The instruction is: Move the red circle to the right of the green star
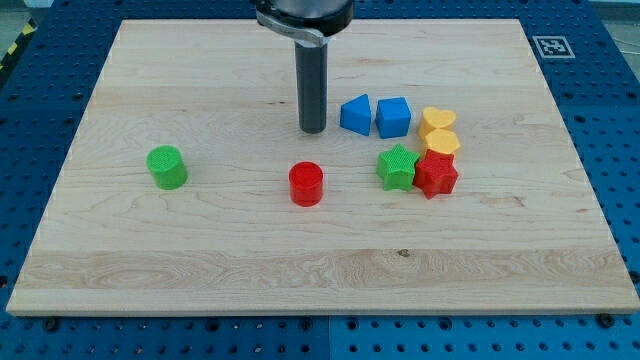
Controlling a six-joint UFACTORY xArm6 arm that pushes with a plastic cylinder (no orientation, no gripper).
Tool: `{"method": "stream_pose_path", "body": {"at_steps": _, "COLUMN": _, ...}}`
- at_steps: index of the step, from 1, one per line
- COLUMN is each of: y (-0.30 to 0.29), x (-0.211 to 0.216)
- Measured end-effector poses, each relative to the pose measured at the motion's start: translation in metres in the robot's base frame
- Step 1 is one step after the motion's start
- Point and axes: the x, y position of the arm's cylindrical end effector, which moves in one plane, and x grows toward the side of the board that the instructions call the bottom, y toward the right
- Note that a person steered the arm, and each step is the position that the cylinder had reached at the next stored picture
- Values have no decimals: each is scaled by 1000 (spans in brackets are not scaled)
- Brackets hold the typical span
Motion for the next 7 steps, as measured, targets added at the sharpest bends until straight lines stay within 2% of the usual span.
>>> {"method": "stream_pose_path", "body": {"at_steps": 3, "y": -23, "x": 21}}
{"method": "stream_pose_path", "body": {"at_steps": 5, "y": -24, "x": 56}}
{"method": "stream_pose_path", "body": {"at_steps": 7, "y": -27, "x": 67}}
